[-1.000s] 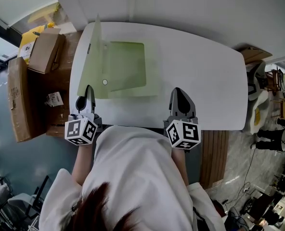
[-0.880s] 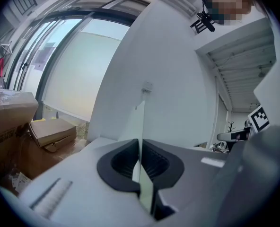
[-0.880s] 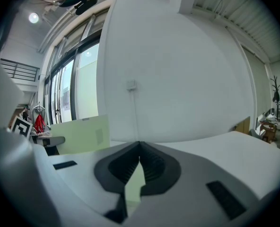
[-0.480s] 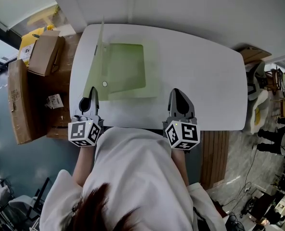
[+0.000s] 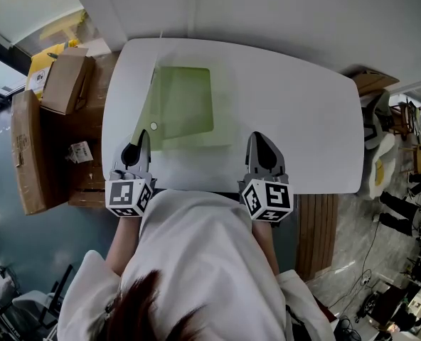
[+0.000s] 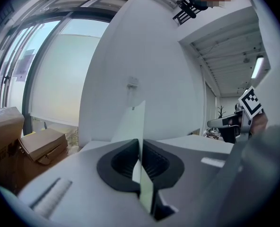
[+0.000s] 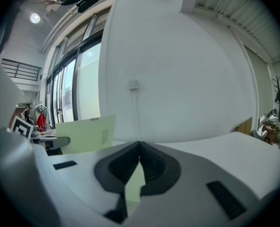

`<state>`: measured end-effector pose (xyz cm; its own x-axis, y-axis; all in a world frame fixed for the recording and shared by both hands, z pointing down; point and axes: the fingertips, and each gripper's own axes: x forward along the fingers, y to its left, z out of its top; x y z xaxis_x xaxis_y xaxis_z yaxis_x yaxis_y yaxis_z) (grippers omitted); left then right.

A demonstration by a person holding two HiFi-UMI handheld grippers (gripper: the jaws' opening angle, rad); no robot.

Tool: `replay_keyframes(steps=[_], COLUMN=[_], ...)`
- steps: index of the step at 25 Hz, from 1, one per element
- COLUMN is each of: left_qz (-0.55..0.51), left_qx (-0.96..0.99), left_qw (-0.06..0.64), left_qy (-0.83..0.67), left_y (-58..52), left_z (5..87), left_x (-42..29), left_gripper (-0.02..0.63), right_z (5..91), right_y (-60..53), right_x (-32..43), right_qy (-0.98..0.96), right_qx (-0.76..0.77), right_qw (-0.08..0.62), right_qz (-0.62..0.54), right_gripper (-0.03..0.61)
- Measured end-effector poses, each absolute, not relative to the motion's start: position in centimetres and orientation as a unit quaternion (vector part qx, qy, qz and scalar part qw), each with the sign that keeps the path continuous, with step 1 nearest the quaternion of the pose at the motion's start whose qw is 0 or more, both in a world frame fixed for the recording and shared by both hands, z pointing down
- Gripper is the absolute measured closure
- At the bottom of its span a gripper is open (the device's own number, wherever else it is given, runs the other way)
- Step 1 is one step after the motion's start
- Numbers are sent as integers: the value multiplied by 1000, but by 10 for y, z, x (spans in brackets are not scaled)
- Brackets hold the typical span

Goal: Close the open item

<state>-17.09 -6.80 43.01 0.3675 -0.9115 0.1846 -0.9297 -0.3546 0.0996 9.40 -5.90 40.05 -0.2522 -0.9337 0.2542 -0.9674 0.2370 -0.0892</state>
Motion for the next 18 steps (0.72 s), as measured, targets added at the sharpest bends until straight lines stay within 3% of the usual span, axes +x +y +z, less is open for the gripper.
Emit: replay_keyframes(steps=[18], left_qz=[114], left_qx=[842], left_qw=[40], left_qy=[-526], left_y=[-66], left_z=[432], left_x=[-144], left_gripper=[603], right_z=[397], right_y=[-59], right_x=[99], right_qy=[-782], right_qx=[608], right_qw=[72], right_qz=[114], right_gripper=[574])
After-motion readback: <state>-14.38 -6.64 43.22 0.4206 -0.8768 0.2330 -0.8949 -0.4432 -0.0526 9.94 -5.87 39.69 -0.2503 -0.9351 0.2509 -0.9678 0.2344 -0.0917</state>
